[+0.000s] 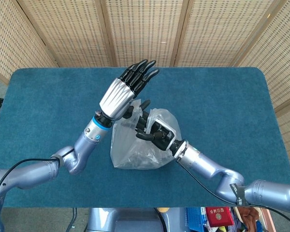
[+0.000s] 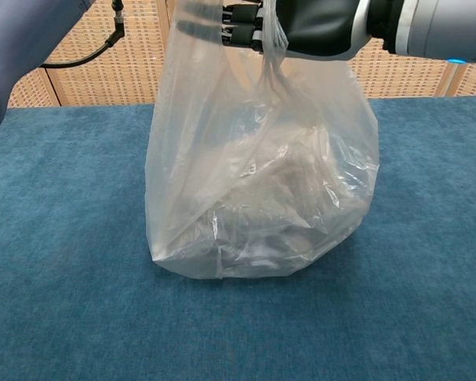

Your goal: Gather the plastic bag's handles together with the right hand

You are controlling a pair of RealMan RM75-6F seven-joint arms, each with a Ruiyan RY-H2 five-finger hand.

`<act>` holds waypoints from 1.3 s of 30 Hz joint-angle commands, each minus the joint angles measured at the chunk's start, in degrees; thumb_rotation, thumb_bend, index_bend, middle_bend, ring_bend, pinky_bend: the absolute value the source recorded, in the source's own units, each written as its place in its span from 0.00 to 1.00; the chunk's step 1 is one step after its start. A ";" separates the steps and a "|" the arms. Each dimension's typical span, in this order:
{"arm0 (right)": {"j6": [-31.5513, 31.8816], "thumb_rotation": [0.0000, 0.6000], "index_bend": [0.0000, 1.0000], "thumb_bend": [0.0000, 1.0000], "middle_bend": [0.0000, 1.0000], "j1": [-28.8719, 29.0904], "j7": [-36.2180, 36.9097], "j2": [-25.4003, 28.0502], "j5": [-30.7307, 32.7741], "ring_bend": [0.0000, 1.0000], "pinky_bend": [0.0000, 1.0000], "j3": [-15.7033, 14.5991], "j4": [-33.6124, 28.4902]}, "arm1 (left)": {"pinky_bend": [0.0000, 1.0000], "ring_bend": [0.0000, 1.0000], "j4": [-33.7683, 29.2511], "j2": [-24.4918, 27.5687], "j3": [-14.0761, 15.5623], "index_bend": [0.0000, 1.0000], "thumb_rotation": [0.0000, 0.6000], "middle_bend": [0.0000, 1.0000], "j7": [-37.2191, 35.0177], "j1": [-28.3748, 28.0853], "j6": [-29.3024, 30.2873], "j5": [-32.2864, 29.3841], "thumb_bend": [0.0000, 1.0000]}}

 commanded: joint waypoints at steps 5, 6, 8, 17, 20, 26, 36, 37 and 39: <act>-0.37 1.00 0.15 0.20 0.20 -0.51 -2.53 -1.45 1.95 0.06 0.11 1.16 -0.13 | 0.13 0.00 -0.10 0.03 -0.10 0.00 1.00 0.00 -0.16 -0.04 0.11 -0.12 0.35; -0.21 1.00 0.15 0.20 0.20 -0.64 -2.92 -1.68 1.97 0.06 0.11 1.28 -0.19 | 0.13 0.00 -0.12 0.05 -0.08 0.00 1.00 0.00 -0.14 -0.03 0.12 -0.11 0.35; -0.15 1.00 0.15 0.20 0.20 -0.85 -3.50 -1.97 1.92 0.06 0.11 1.40 -0.31 | 0.13 0.00 -0.06 0.08 -0.03 0.00 1.00 0.00 -0.10 -0.02 0.12 -0.10 0.35; -0.96 1.00 0.15 0.22 0.20 -1.31 -3.46 -1.86 1.23 0.08 0.11 2.05 -0.89 | 0.12 0.00 -0.79 0.97 -0.08 0.00 1.00 0.00 0.23 0.11 -1.06 -1.02 0.24; -1.35 1.00 0.15 0.22 0.21 -1.37 -3.26 -1.83 1.15 0.08 0.11 2.18 -0.90 | 0.12 0.00 -1.63 1.48 -0.37 0.00 1.00 0.00 1.54 0.33 -1.64 -1.98 0.13; -1.93 1.00 0.15 0.23 0.21 -1.41 -3.11 -1.75 0.75 0.09 0.11 2.36 -0.90 | 0.11 0.00 -2.57 2.23 -0.65 0.00 1.00 0.00 2.65 0.68 -2.31 -3.07 0.05; -2.71 1.00 0.15 0.25 0.22 -1.60 -3.21 -1.91 0.67 0.09 0.11 2.57 -0.71 | 0.08 0.00 -4.53 5.25 -0.29 0.00 1.00 0.00 3.30 1.61 -4.34 -4.11 0.04; -2.72 1.00 0.15 0.25 0.22 -1.63 -3.23 -1.94 0.66 0.09 0.11 2.57 -0.70 | 0.08 0.00 -4.54 5.37 -0.30 0.00 1.00 0.00 3.28 1.65 -4.35 -4.11 0.04; -2.80 1.00 0.15 0.26 0.22 -1.69 -3.27 -2.03 0.63 0.10 0.11 2.57 -0.65 | 0.08 0.00 -4.46 5.74 -0.28 0.00 1.00 0.00 3.13 1.82 -4.43 -4.19 0.04</act>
